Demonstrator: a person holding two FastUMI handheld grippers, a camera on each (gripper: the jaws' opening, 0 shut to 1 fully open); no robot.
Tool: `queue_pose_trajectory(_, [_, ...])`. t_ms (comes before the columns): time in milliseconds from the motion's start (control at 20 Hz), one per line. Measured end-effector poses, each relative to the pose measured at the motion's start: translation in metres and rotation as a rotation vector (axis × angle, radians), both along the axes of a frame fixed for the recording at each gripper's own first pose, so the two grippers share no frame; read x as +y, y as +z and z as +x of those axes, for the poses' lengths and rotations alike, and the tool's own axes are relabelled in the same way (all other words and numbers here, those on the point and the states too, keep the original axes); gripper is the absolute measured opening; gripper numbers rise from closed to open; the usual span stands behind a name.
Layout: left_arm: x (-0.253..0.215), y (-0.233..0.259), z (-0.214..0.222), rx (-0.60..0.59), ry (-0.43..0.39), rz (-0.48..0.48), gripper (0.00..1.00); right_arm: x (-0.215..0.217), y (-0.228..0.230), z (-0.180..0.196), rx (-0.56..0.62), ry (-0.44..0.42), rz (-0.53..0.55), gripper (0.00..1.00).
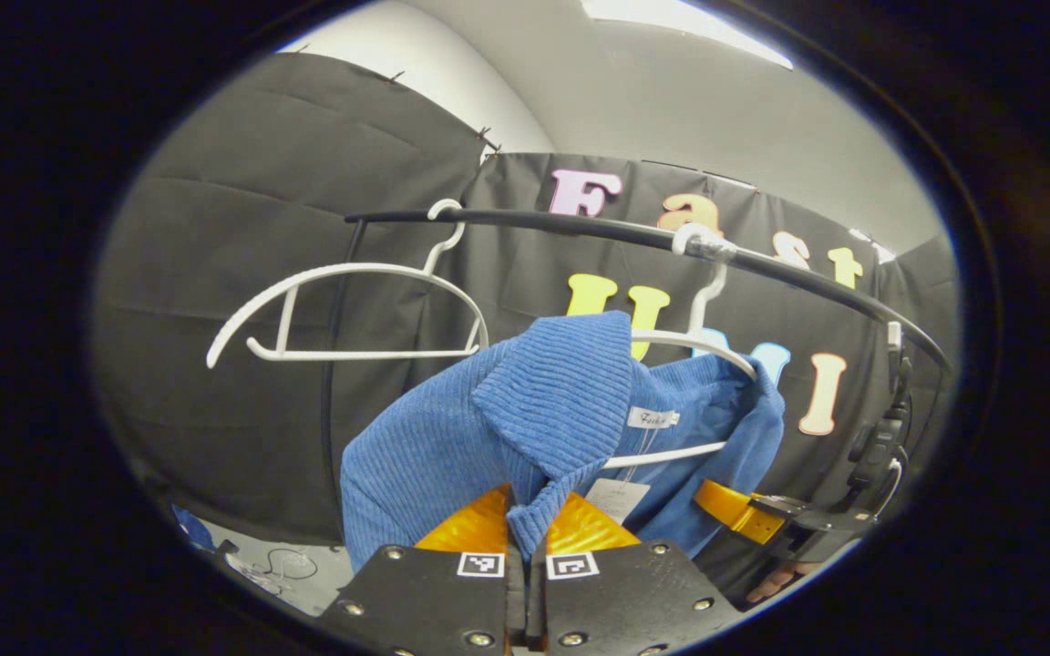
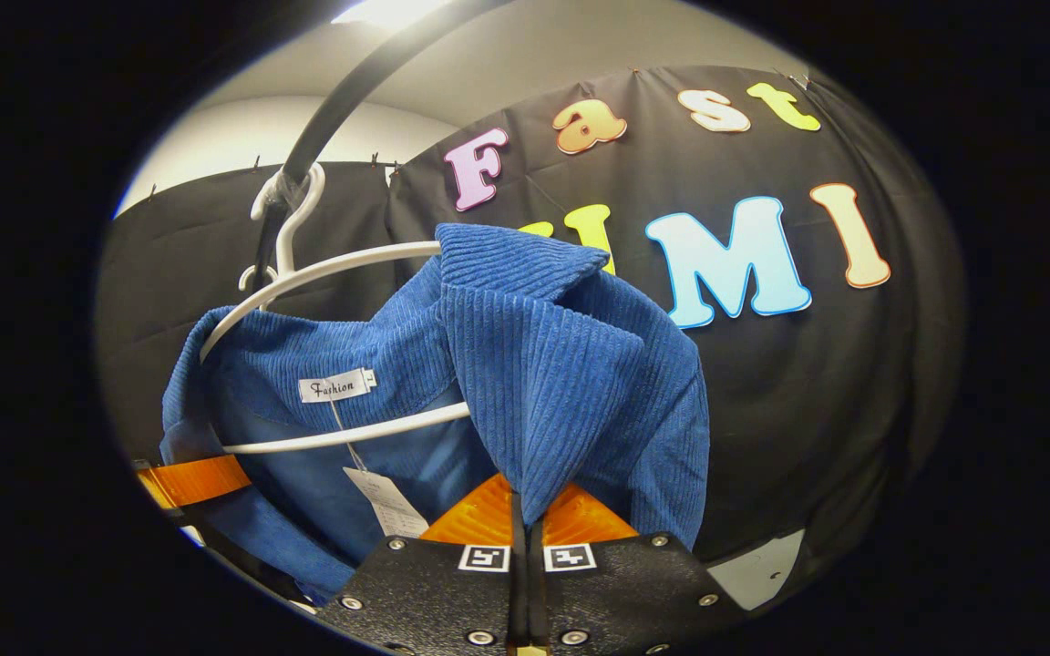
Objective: Grasp the clothes on the hanger with both hands and then place them into the laundry hamper below.
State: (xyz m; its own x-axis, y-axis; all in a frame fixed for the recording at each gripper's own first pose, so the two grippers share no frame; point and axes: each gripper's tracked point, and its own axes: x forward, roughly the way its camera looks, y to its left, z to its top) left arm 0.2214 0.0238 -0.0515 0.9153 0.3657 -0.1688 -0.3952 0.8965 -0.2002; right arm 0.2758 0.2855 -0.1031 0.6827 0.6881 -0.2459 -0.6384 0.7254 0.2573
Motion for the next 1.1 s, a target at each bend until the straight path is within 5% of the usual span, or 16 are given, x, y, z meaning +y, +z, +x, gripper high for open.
queue_pose_trajectory(450, [0.012, 0.039, -0.027, -0.053, -0.005, 0.036, 0.02, -0.015, 0.019, 0.015, -0.053, -0.08, 0.019, 0.0])
queue_pose_trajectory(1100, [0.085, 0.085, -0.057, -0.105, 0.117, 0.114, 0.01, -0.052, 0.033, 0.08, -0.209, -0.27, 0.031, 0.0])
